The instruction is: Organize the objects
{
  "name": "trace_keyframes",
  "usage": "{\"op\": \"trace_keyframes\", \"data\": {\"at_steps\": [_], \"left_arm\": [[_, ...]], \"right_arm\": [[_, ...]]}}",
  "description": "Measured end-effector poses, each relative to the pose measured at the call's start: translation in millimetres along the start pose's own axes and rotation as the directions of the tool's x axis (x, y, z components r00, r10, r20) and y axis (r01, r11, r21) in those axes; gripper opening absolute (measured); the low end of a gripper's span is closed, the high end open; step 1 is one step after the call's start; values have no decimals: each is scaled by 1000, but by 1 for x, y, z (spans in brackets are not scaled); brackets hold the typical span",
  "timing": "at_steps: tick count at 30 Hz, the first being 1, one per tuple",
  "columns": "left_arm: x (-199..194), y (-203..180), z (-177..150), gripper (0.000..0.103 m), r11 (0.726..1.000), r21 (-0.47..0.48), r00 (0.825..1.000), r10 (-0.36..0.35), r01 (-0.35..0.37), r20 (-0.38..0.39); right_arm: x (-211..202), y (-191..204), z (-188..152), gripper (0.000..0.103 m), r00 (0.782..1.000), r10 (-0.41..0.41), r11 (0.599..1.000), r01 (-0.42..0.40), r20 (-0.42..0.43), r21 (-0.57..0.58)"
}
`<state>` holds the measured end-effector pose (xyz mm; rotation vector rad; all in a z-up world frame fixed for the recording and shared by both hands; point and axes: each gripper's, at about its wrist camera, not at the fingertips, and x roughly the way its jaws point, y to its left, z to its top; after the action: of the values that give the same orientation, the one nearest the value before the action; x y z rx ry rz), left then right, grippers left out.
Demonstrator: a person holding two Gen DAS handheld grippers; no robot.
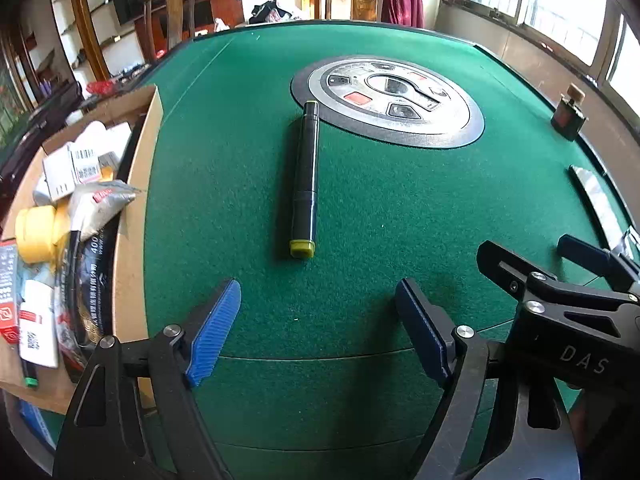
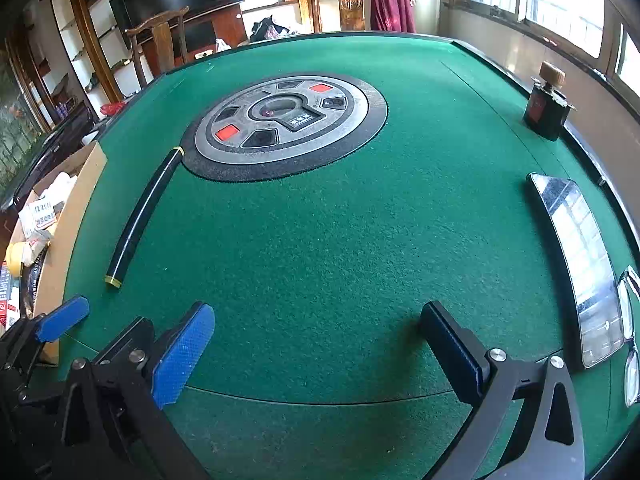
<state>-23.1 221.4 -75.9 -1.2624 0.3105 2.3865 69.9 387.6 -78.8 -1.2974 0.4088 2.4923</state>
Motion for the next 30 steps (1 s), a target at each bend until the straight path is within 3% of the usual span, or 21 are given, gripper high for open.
{"op": "trace_keyframes", "data": {"at_steps": [28, 30], "left_arm": [[-1, -4, 2, 83, 1000, 8, 1000, 2, -2, -1], [0, -3, 2, 91, 1000, 3, 1000, 6, -5, -6]], "right_arm": [[1, 0, 0, 103, 1000, -9, 1000, 9, -4, -6], [1, 0, 0, 103, 1000, -11, 1000, 11, -5, -7]]}}
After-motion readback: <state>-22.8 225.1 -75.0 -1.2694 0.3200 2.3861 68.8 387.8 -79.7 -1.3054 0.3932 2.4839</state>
